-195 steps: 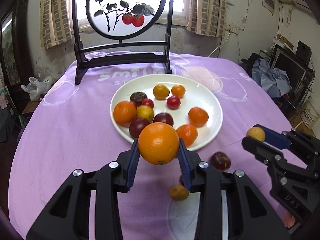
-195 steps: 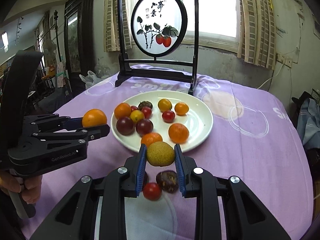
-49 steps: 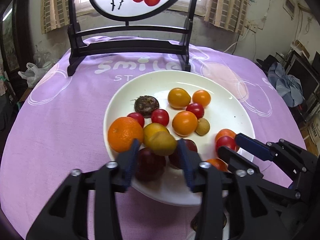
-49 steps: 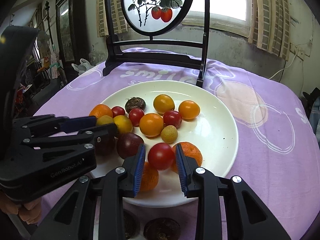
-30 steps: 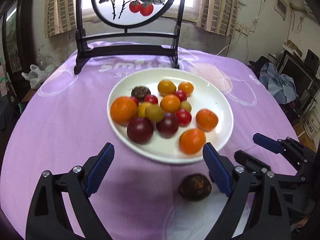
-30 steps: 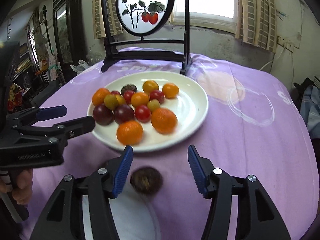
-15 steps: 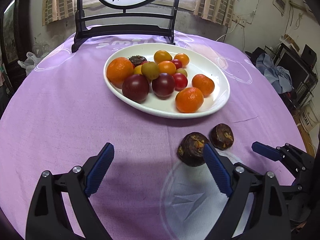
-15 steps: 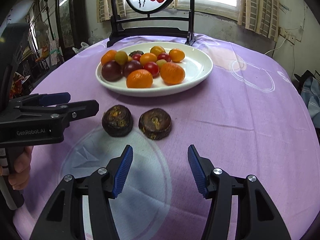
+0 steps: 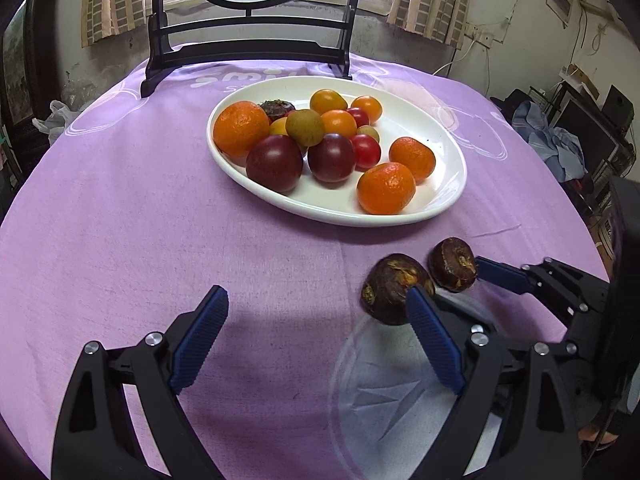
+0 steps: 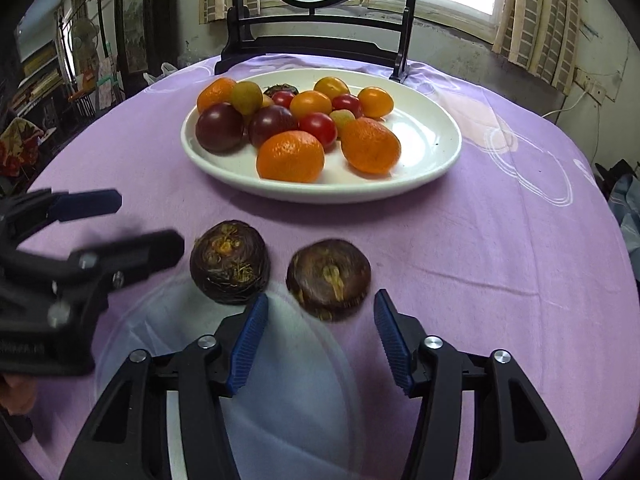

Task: Organize fruits
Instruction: 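Move both open tools back toward the two passion fruits, then grasp a dark brown passion fruit with each tool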

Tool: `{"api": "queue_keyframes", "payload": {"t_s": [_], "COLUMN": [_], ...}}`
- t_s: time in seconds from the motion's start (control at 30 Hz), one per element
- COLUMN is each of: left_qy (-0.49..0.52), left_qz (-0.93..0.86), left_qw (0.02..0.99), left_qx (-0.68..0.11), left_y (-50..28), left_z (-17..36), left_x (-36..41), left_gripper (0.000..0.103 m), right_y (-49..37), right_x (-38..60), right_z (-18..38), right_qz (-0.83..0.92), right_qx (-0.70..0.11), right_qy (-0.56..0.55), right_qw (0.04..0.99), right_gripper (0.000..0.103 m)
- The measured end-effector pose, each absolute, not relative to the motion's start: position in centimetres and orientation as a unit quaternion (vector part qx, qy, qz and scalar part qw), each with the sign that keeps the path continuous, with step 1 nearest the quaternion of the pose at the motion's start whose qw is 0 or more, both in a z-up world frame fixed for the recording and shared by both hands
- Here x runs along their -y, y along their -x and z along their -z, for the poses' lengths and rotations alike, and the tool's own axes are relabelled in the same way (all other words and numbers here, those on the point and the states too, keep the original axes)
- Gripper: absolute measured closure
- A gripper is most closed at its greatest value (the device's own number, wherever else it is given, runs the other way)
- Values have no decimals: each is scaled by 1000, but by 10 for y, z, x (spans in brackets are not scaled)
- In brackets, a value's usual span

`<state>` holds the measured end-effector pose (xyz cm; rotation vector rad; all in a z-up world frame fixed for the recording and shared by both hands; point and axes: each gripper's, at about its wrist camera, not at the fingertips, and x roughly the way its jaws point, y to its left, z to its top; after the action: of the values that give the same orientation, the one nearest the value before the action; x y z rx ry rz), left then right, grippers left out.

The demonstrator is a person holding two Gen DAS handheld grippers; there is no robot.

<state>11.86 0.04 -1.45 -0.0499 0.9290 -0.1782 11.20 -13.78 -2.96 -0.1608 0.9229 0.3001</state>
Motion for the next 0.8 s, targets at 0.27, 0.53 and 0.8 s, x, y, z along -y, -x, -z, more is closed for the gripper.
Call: {"api": "queue_keyframes", "payload": {"t_s": [0.27, 0.53, 0.8], "left_qy": [21, 8, -18], "left_qz": [83, 102, 122], "left_qw": [888, 887, 885], "left_qx": [-452, -450, -449], "left_y": [-121, -115, -111], "left_z": [18, 20, 30], "left_x": [1, 10, 31], "left_gripper": [15, 15, 15], "right_y": [-110, -85, -78], "right_x": [146, 171, 181], "right_z": [26, 20, 20], "right_qz": [-139, -130, -124], "right_qx": [-440, -439, -439], "right_qy": [57, 24, 20], "right_qw": [885, 889, 890], "right_gripper": [62, 62, 62]}}
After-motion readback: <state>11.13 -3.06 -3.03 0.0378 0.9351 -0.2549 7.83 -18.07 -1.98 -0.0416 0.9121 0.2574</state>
